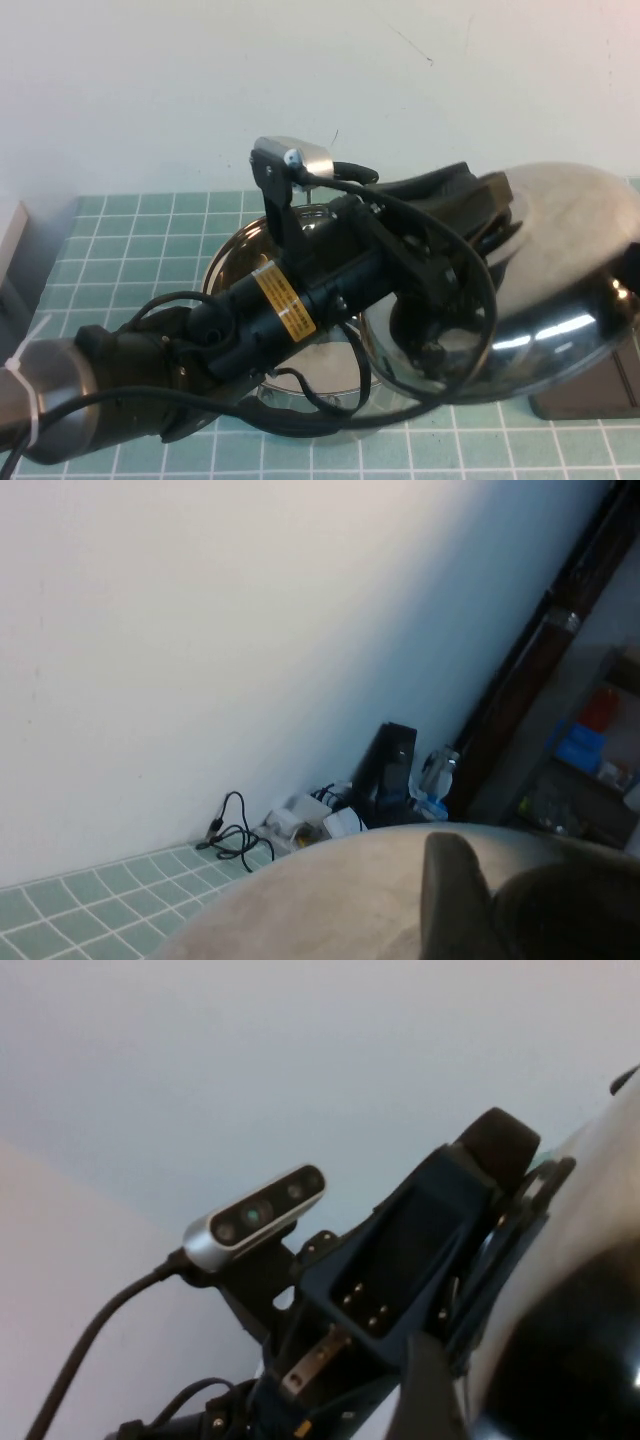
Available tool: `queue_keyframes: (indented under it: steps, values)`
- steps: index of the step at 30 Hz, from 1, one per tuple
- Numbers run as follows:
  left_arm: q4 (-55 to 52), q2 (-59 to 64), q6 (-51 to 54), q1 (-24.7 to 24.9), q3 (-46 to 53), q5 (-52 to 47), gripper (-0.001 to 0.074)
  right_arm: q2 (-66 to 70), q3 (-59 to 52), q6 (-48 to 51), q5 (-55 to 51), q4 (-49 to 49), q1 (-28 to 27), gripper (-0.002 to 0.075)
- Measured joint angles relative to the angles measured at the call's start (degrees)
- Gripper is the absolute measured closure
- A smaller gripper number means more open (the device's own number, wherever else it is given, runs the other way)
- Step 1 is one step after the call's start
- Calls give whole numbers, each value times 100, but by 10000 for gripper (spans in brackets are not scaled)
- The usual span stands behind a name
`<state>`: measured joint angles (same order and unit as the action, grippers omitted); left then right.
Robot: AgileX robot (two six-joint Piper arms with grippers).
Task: Put pot lid on rack
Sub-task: Hand over the pot lid, then place the pot lid on the pot rack
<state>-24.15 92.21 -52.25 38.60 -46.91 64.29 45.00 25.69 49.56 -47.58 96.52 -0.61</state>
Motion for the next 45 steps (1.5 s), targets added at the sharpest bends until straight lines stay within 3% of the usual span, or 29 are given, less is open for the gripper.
queue_keyframes:
  steps: [8,16,23,25,29,32,35,38,39,41,45]
  values:
    - [-527,0,28,0,0,0,418,626,125,230,-260,0,0,309]
    - [-440,0,-72,0,-13,173,416,682,560,1049,-591,35,28,619]
    - [-386,0,-98,-24,-56,325,409,691,753,1564,-719,27,41,630]
    - [-397,0,-98,-66,-49,288,365,694,888,1830,-757,-39,50,656]
    - [-500,-24,-246,-205,-49,212,197,715,1185,2116,-705,-135,50,656]
    - [-776,-158,-364,-393,-49,203,166,715,1536,2176,-721,-593,50,656]
    - [-1180,-395,-459,-725,-49,188,232,715,2039,1968,-785,-1438,50,656]
    - [-1790,-704,-536,-1124,-22,174,434,715,2489,1454,-856,-2740,50,656]
    - [-2151,-889,-536,-1329,5,174,547,715,2587,1222,-841,-3182,50,656]
    - [-2738,-1198,-565,-1638,56,174,647,715,2656,828,-641,-3858,50,656]
    - [-3812,-1959,-1189,-2150,138,-187,717,912,2670,277,-206,-5100,50,656]
